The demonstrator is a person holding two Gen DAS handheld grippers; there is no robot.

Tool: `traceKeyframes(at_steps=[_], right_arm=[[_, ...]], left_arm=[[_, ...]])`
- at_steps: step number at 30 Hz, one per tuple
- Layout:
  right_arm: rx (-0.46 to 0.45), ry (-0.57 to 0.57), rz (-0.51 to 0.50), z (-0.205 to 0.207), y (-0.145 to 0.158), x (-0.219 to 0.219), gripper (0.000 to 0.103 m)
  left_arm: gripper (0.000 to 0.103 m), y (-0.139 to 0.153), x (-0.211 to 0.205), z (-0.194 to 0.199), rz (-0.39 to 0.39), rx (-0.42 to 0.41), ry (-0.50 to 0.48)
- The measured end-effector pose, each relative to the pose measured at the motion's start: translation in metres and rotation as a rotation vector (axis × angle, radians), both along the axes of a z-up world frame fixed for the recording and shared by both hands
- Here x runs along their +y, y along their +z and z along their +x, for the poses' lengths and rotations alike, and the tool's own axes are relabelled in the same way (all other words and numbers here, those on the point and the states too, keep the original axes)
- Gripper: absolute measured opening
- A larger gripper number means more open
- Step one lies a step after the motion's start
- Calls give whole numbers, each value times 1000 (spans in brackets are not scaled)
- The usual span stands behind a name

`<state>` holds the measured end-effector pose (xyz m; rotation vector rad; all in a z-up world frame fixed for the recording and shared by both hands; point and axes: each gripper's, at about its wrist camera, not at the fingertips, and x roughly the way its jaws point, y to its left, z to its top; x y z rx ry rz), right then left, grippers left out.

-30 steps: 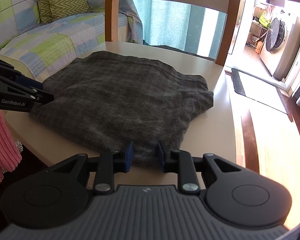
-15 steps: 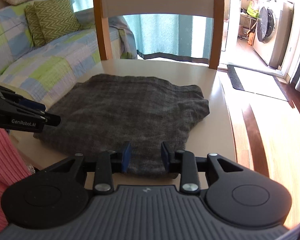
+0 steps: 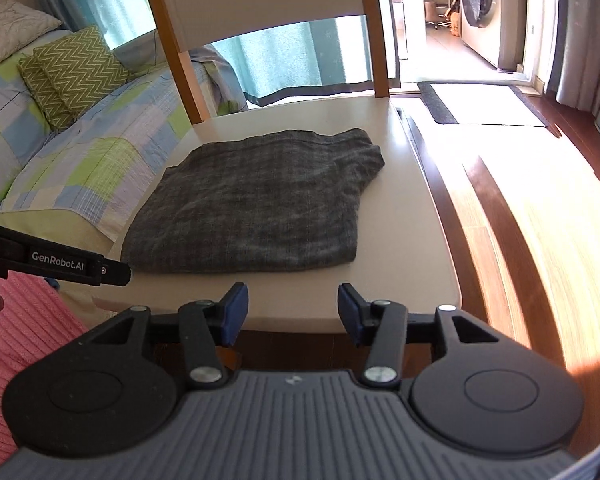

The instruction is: Fold clothes

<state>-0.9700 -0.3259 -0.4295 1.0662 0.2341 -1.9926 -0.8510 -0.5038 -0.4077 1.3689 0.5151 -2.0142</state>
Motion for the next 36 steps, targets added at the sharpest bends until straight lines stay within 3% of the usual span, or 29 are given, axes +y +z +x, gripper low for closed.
traceKeyframes(at_steps=[5,7,8,12,20,24,27,36], right_arm=[[48,-39,-20,32,19,22,55],[52,-52,-28,44,31,28,58],[55,-58,-31,49,37,30,60],[92,-72,-45,86,89,39,79],[171,-106,-25,149,196,58,102],[201,-118,11,173,239,64,102],[202,-112,3,185,266,73,102],[159,-117,-103,203,342,99,102]], left_arm=[[62,15,22,26,-15,4,-3],[75,36,36,50,-21,25,10],[76,46,40,59,-21,33,12],[76,95,58,92,-46,56,9],[82,202,91,177,-79,105,114],[82,241,109,216,-61,142,158],[82,267,123,234,-95,136,166],[84,340,149,265,-164,177,191]])
